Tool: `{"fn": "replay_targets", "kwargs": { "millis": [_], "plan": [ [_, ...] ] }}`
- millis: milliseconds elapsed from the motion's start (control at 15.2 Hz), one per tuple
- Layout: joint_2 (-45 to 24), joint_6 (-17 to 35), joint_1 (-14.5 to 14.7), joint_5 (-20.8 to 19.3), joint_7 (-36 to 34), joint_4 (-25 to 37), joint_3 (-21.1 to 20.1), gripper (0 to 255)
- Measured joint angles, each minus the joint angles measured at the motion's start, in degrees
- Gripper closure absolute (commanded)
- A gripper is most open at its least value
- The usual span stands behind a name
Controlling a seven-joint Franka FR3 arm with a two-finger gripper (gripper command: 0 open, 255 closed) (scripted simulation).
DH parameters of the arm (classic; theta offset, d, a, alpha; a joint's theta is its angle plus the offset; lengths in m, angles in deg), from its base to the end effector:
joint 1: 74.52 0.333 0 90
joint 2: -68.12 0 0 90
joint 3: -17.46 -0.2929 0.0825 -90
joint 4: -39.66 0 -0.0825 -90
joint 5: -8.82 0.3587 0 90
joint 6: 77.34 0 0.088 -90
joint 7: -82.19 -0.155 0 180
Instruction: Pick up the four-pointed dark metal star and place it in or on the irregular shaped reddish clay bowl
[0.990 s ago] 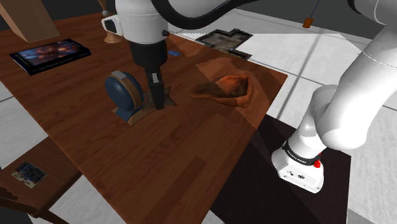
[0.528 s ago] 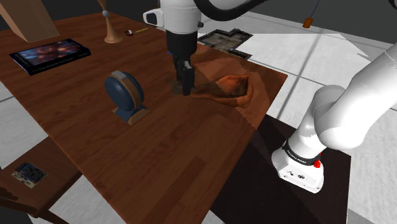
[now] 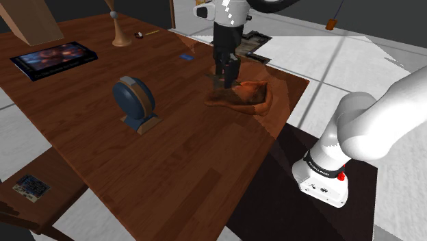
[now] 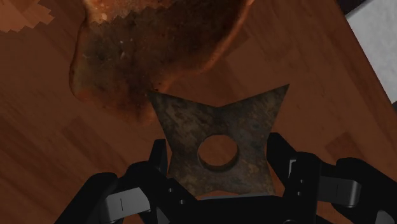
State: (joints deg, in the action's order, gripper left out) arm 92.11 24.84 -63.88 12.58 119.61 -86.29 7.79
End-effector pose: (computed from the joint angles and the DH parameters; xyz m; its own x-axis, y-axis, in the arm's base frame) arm 0.3837 0.1560 0.4830 0.5576 0.8301 -0.0033 0.8301 -0.5576 0.0028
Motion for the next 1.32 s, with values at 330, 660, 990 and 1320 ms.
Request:
{"fn": "replay_targets", "kwargs": {
  "millis": [330,660,990,1320],
  "plan": [
    [4.78,-0.67,-2.20,-1.73,6.56,-4.29,4.99,255],
    [7.74,-0.49,-4.59,-4.15,12.84,-7.49,9.97,255],
    [7.77,3.14,-4.70,-4.28,13.15,-11.18,10.21,255],
    [7.57,6.83,-4.72,-4.32,13.17,-14.67,10.25,255]
  ]
}}
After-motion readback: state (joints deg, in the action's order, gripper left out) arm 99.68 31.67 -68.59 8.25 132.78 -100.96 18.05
